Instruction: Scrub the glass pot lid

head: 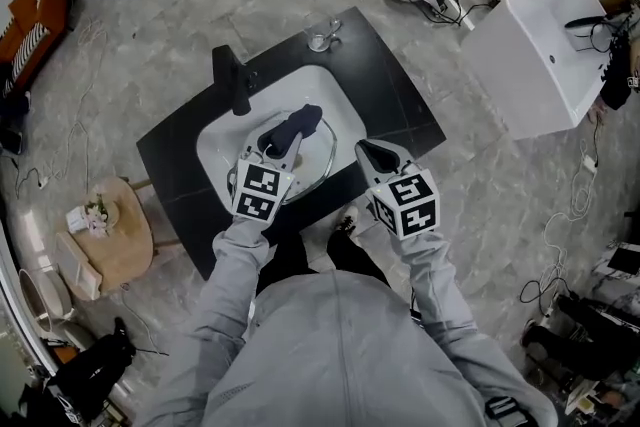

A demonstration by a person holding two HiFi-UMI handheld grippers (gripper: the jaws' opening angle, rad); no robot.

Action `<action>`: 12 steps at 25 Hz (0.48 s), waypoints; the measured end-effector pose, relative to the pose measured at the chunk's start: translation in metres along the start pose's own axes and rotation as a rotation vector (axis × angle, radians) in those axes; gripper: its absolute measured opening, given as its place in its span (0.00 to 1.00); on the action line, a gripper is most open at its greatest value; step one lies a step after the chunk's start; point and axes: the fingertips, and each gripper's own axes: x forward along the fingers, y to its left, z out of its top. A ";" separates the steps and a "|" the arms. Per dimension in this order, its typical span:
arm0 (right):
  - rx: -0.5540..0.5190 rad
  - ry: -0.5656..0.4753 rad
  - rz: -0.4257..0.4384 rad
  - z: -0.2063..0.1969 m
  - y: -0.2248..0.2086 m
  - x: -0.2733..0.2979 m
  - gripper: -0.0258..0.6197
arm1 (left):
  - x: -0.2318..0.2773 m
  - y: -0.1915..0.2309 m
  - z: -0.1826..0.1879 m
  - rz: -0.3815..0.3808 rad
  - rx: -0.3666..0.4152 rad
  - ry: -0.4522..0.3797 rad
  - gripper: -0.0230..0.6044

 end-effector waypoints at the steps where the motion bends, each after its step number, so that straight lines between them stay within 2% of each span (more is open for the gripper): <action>1: 0.007 0.010 -0.004 -0.003 0.001 0.005 0.09 | 0.006 0.001 -0.008 -0.006 -0.008 0.016 0.22; 6: 0.041 0.050 -0.018 -0.019 0.009 0.027 0.09 | 0.039 0.011 -0.054 -0.022 -0.017 0.098 0.22; 12: 0.084 0.084 -0.038 -0.035 0.015 0.049 0.09 | 0.080 0.034 -0.094 -0.016 -0.009 0.156 0.22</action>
